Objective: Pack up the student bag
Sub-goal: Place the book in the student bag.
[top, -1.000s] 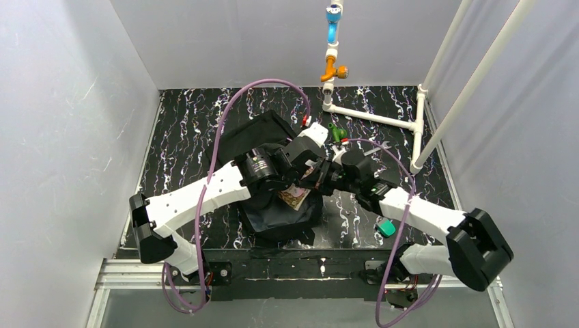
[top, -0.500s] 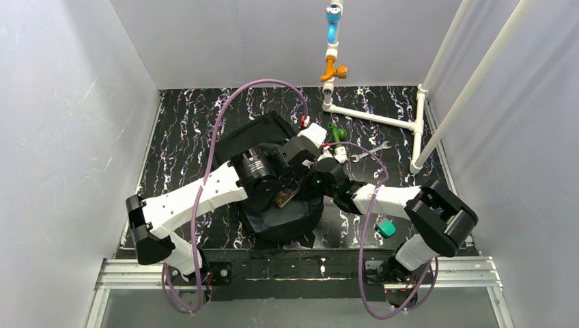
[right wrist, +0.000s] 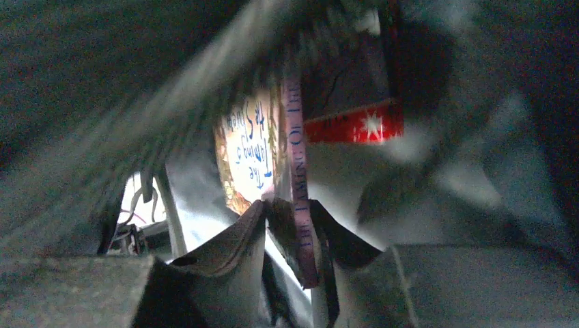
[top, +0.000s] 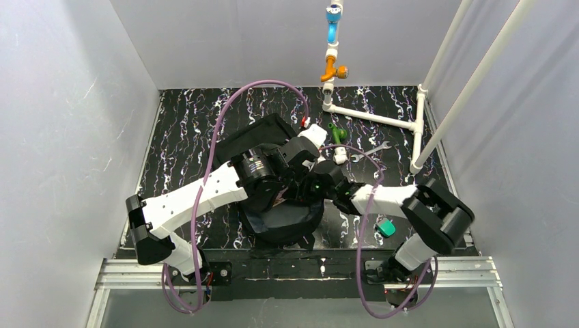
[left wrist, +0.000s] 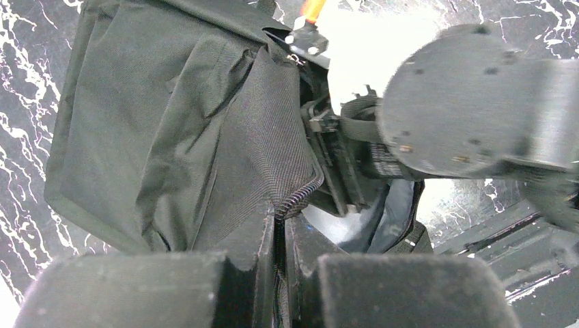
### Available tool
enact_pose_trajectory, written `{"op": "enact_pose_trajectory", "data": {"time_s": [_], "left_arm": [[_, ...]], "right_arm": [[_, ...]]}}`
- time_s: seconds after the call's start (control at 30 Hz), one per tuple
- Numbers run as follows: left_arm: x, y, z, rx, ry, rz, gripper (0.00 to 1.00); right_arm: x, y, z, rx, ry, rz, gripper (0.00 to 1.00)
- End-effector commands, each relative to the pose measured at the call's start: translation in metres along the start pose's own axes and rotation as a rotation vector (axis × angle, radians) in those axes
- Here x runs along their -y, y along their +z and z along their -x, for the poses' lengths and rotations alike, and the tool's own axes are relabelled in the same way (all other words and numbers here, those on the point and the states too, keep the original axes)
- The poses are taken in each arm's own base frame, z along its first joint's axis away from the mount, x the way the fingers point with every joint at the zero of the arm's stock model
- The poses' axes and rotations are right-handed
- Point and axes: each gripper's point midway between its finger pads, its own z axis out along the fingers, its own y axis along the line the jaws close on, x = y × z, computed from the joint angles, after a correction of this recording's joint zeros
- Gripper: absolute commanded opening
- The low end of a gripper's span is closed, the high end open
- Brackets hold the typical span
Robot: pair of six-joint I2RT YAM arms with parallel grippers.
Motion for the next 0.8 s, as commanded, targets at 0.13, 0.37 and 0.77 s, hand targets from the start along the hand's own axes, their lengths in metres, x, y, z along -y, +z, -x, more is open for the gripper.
{"op": "enact_pose_trajectory", "data": {"time_s": [0.13,0.37,0.77], "left_arm": [[-0.012,-0.019,0.011,0.064,-0.049,0.012,0.0],[-0.013,-0.013,-0.001,0.038,-0.051,0.039,0.0],[-0.005,-0.011,-0.012,0.012,-0.104,0.001,0.0]], "right_arm": [[-0.04,0.035,0.026,0.047,-0.044,0.151,0.42],[-0.017,0.004,0.013,0.066,-0.058,0.091,0.89],[-0.016,0.036,0.043,0.144,-0.065,0.018,0.41]]}}
